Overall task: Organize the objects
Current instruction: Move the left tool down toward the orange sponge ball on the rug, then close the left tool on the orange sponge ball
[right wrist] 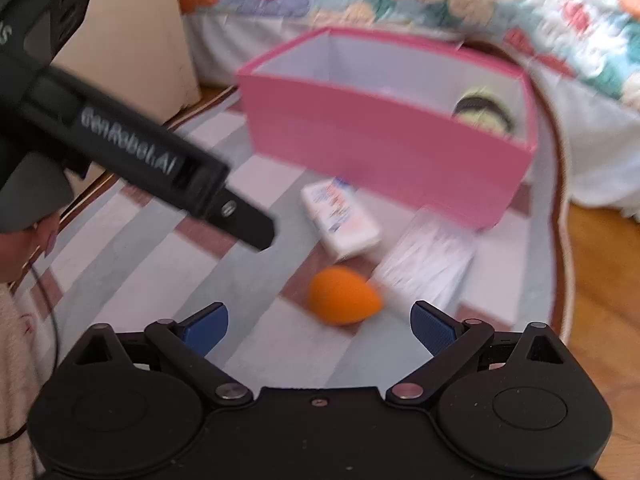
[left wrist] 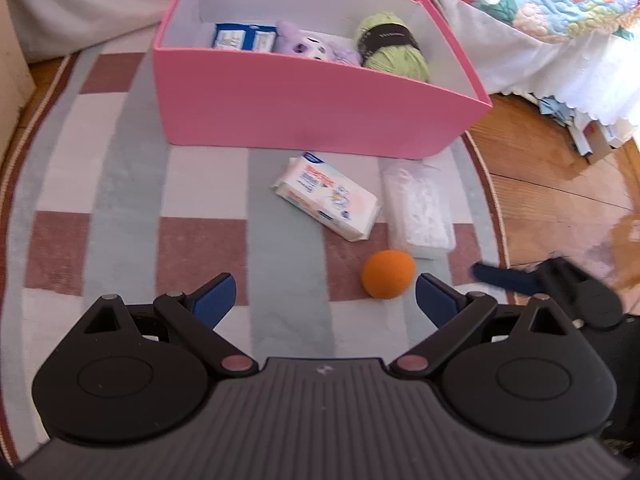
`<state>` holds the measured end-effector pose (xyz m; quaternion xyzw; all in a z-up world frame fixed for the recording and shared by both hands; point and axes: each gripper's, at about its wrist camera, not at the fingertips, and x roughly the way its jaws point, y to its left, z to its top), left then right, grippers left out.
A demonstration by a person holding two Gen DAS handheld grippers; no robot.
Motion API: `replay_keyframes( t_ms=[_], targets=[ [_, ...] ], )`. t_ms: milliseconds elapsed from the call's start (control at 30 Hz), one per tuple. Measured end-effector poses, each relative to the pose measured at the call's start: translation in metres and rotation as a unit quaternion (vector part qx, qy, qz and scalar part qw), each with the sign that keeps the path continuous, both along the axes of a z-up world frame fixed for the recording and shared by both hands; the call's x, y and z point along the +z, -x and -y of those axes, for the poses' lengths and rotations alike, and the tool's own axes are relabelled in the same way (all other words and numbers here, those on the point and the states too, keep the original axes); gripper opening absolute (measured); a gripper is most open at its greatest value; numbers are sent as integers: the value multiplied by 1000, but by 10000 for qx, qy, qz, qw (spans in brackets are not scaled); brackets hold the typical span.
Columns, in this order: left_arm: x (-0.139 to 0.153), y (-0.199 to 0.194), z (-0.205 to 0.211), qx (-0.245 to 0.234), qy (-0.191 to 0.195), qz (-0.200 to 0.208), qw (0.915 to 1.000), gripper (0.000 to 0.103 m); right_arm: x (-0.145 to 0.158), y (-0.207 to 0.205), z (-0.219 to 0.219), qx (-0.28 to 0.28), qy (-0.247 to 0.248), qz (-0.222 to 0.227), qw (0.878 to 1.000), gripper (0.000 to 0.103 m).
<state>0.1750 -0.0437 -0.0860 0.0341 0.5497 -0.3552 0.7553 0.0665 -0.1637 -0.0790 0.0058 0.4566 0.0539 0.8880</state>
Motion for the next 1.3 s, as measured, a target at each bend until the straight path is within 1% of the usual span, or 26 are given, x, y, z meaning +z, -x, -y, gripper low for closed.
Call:
replay_keyframes(
  t_ms=[67,133,200,300,333,400,467,533,600,700,800,867,933,1033,1133,1200,1233,1300],
  targets=[
    [-5,2,4,-32,-13,-1,10000,98,-4,2,-7,132,71,18,9999,100],
    [-10,5,10,-90,-144,127,9998,98,-7,4,-14,203,162,92,9996,100],
    [-16,7,17,-211,-229,218,9993,97,-12,0,-17,187,177,17,9997,100],
    [-25,7,23,-417,-221,85,9989,97,-24,-8,-17,238,160,-154,9995,100],
    [-29,6,25,-416,-325,50,9986,97,-29,-9,-16,280,171,-249,9992,100],
    [-34,5,25,-420,-487,118,9979,96,-38,-10,-15,391,249,-433,9980,98],
    [-39,2,24,-389,-528,90,9978,96,-41,-8,-14,387,441,-328,9977,98],
    [-43,0,23,-362,-416,-3,9985,96,-41,-6,-13,332,474,-193,9981,98],
    [-44,0,23,-394,-275,-54,9988,95,-42,-5,-10,304,319,-148,9989,99],
    [-44,4,28,-491,-105,-18,9987,95,-47,-5,-10,231,263,-81,9994,99],
    [-43,8,34,-601,-75,97,9981,95,-50,-4,-12,267,214,36,9994,99],
    [-46,9,37,-664,-13,105,9977,95,-53,-4,-13,286,278,102,9992,99],
    [-52,11,42,-819,100,9,9966,94,-56,-4,-16,340,406,158,9985,98],
    [-56,15,47,-888,162,48,9959,90,-58,-3,-19,401,480,287,9976,98],
    [-55,15,50,-889,239,135,9957,84,-59,0,-17,260,411,442,9978,98],
    [-54,14,49,-859,354,86,9956,72,-61,-1,-14,142,327,432,9984,98],
    [-53,13,49,-832,388,76,9958,70,-62,-1,-11,76,255,384,9989,98],
    [-54,12,48,-767,385,84,9963,56,-61,-4,-5,-48,98,329,9994,98]
  ],
)
